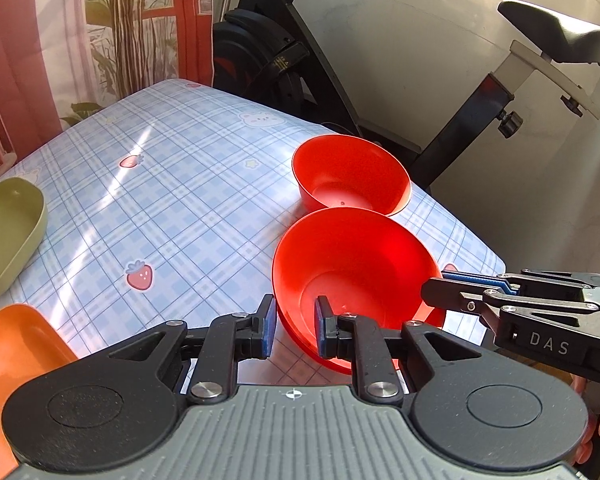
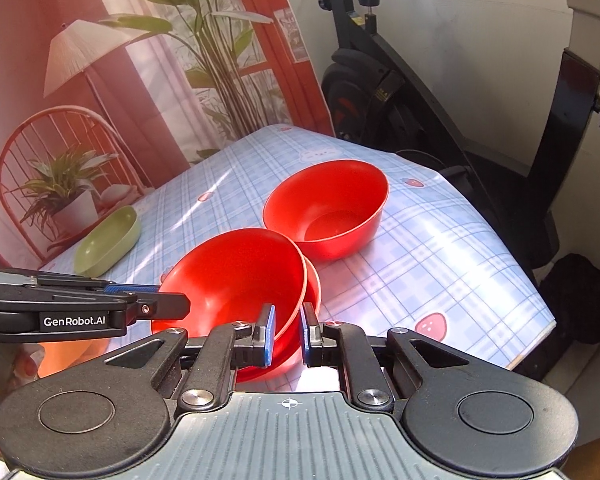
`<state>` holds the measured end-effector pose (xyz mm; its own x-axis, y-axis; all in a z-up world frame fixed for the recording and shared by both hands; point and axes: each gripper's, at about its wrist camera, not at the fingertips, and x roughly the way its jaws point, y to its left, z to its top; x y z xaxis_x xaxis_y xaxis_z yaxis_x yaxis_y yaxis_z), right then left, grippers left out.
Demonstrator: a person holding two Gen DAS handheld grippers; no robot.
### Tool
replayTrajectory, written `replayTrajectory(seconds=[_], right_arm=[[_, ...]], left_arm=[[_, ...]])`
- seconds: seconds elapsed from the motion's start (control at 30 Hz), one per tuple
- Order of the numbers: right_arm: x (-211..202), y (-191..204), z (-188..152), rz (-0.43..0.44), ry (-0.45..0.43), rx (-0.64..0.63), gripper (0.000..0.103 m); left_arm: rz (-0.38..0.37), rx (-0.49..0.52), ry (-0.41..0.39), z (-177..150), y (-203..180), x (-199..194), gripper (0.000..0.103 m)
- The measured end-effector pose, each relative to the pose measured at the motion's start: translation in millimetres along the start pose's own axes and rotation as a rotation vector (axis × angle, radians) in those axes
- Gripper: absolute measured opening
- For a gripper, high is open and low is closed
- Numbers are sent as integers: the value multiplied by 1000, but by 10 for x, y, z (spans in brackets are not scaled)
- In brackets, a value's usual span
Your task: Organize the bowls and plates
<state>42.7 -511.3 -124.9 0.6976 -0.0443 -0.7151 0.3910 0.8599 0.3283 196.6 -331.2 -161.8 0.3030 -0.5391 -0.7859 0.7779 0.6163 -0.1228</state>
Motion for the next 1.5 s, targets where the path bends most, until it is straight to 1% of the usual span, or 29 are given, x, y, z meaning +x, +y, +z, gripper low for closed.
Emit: replayTrajectory(seconds=[0.17, 0.23, 0.27, 0.37, 0.5, 0.6, 0.73, 1.0, 1.13, 1.33, 1.5], right_arm=[[13, -43, 19, 0, 4, 5, 16], [17, -56, 10, 2, 7, 10, 17], [17, -59, 9, 3, 9, 13, 17], [16, -66, 35, 6, 12, 22, 18], [-16, -70, 79, -3, -4, 5, 20], [-48, -124, 127, 16, -26, 19, 21], [-32, -217, 239, -18, -65, 22, 21], [199, -420, 483, -80, -139, 32, 21], [391, -518, 545, -104, -142, 51, 21], [618, -593, 551, -108, -137, 93, 20], [713, -621, 515, -111, -144, 126, 19]], left_arm=[[4, 3, -5, 22, 4, -18, 24], [8, 6, -9, 23, 9, -29, 31], [11, 7, -11, 26, 14, -35, 31], [13, 2, -14, 58, 41, -38, 31], [14, -7, -38, 144, 62, -59, 31], [10, -6, -57, 210, 53, -55, 32], [10, 5, -71, 290, 29, 4, 32], [6, -5, -74, 529, 19, 278, 32], [11, 4, -66, 617, 14, 456, 32], [15, 0, -41, 679, 65, 697, 32], [8, -3, -40, 707, 96, 830, 33]])
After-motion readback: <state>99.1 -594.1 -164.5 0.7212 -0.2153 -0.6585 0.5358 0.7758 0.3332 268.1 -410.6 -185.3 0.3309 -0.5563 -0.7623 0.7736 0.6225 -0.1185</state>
